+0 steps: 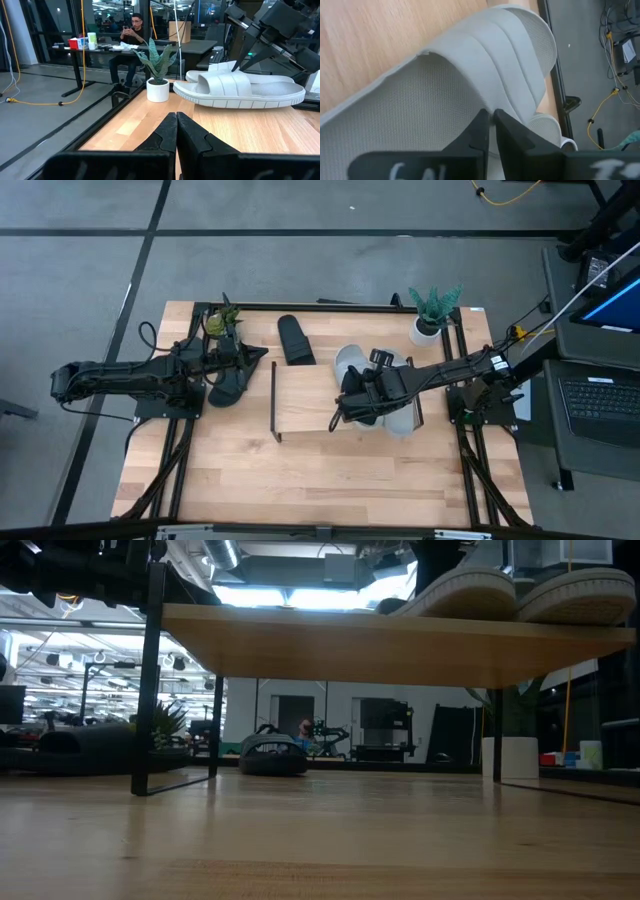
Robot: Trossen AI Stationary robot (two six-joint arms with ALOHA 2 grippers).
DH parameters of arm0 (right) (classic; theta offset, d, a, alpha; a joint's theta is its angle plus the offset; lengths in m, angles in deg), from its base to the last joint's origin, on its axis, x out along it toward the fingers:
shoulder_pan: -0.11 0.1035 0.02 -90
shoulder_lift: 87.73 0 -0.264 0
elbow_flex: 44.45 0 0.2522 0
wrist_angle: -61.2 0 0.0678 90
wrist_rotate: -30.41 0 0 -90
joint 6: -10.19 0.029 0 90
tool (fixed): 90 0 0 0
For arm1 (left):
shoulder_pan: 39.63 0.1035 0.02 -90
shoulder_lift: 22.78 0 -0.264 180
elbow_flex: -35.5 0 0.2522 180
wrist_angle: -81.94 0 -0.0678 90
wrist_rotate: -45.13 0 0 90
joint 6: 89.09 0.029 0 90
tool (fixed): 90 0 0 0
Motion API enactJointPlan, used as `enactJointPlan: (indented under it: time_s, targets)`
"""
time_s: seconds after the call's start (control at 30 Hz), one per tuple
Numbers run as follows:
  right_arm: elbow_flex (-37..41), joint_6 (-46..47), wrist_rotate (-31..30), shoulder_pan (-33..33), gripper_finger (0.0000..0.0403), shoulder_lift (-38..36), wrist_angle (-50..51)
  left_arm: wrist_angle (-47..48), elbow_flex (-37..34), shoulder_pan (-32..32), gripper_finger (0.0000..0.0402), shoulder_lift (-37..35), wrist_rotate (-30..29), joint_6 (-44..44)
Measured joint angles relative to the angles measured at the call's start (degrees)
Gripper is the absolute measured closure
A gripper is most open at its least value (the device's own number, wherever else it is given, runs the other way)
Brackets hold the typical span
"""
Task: Pick and place slides into the shelf
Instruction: Put the top gray slide on the shelf
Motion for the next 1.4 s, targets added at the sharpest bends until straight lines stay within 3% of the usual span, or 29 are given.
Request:
enactJointPlan:
  time_s: [0.43,0.9,1.07,1.27,1.4]
  targets:
    - [0.0,-1.8,0.2,-0.2,0.0255,0.0,-0.7,0.0,0.0,0.0,0.0401,0.0,0.0,0.0]
    - [-9.1,-3.0,0.9,0.6,0.0238,-0.2,4.2,0.2,0.0,0.0,0.0401,0.0,0.0,0.0]
    - [-9.2,-4.3,0.1,3.4,0.0271,-0.8,4.1,-0.4,0.0,0.0,0.0401,0.0,1.3,0.4]
    - [-8.7,-4.0,-2.7,6.3,0.0385,-2.6,4.2,-5.2,0.0,-0.6,0.0401,0.0,5.9,1.5]
    - [-5.3,-0.7,-9.9,8.0,0.0392,-4.1,4.1,-6.6,0.0,-2.9,0.0401,0.0,6.2,1.5]
